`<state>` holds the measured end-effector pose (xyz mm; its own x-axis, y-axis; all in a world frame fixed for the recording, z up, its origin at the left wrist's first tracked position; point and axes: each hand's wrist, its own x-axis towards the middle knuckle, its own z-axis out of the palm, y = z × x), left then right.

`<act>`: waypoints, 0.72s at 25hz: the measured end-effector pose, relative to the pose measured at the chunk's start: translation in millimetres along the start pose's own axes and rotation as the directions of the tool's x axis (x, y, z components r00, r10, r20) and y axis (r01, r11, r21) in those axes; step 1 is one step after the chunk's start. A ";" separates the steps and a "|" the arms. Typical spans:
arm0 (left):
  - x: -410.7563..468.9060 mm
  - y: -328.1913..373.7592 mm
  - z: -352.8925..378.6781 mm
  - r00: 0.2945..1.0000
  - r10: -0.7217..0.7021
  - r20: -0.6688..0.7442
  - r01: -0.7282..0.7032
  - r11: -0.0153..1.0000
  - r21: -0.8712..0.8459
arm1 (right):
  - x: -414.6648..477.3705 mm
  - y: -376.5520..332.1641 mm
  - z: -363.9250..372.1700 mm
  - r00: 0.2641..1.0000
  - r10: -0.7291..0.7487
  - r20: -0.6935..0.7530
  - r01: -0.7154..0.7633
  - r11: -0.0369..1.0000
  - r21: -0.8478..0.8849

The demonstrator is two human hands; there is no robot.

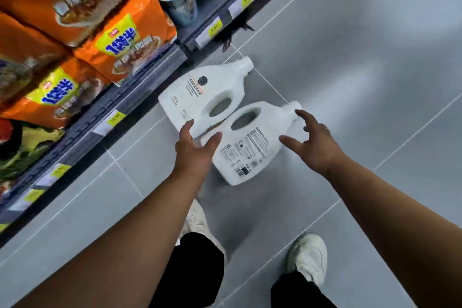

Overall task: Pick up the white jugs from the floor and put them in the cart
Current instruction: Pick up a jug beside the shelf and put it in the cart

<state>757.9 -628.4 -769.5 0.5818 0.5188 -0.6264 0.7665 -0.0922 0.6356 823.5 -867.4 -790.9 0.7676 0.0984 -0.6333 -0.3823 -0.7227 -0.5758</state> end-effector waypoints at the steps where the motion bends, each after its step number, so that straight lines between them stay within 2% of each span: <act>1: 18.4 -17.7 10.3 1.000 -0.004 -0.001 0.004 1.000 -0.012 | 20.6 11.7 12.1 1.000 0.012 -0.012 -0.012 1.000 0.014; 4: 65.6 -75.5 38.4 1.000 -0.012 0.020 0.013 0.999 -0.046 | 76.1 50.2 52.4 0.998 0.059 0.009 -0.059 0.993 0.097; 9: 112.6 -140.8 70.0 0.977 0.190 -0.095 -0.196 0.979 -0.056 | 129.3 89.1 98.3 0.989 -0.121 -0.084 0.138 0.963 0.233; 15: 122.2 -173.6 80.5 0.982 0.185 -0.037 -0.185 0.903 -0.388 | 148.9 95.8 122.7 0.956 -0.183 -0.230 0.269 0.861 0.433; 18: 121.5 -172.8 89.2 0.973 0.218 -0.079 -0.230 0.864 -0.448 | 150.2 96.0 125.3 0.944 -0.180 -0.276 0.297 0.829 0.474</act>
<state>720.4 -625.2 -995.8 0.7119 0.5513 -0.4349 0.4065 0.1815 0.8954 837.6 -836.3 -1006.1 0.9356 0.0342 -0.3513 -0.3329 -0.2452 -0.9105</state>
